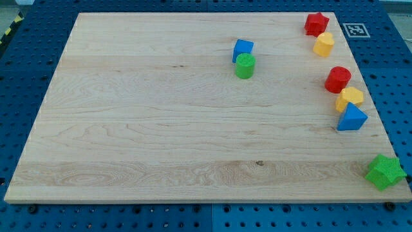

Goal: Move the green star towards the green circle

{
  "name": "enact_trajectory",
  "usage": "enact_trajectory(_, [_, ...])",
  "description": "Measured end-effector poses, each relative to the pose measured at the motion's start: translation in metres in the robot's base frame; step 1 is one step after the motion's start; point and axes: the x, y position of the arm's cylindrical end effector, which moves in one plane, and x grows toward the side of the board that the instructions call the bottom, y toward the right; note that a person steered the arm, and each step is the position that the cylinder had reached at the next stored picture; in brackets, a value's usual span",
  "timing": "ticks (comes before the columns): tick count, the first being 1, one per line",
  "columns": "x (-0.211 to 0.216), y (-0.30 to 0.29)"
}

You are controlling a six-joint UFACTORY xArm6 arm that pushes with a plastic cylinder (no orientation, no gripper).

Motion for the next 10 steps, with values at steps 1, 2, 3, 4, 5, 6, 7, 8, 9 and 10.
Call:
enact_trajectory(1, [-0.003,-0.002])
enact_trajectory(2, [-0.002,-0.032])
enact_trajectory(3, [-0.005,-0.061])
enact_trajectory(4, [-0.035,-0.062])
enact_trajectory(5, [-0.05,-0.061])
enact_trajectory(6, [-0.04,-0.074])
enact_trajectory(7, [-0.034,-0.11])
enact_trajectory(8, [-0.034,-0.13])
enact_trajectory(9, [-0.014,-0.117])
enact_trajectory(10, [0.002,-0.133])
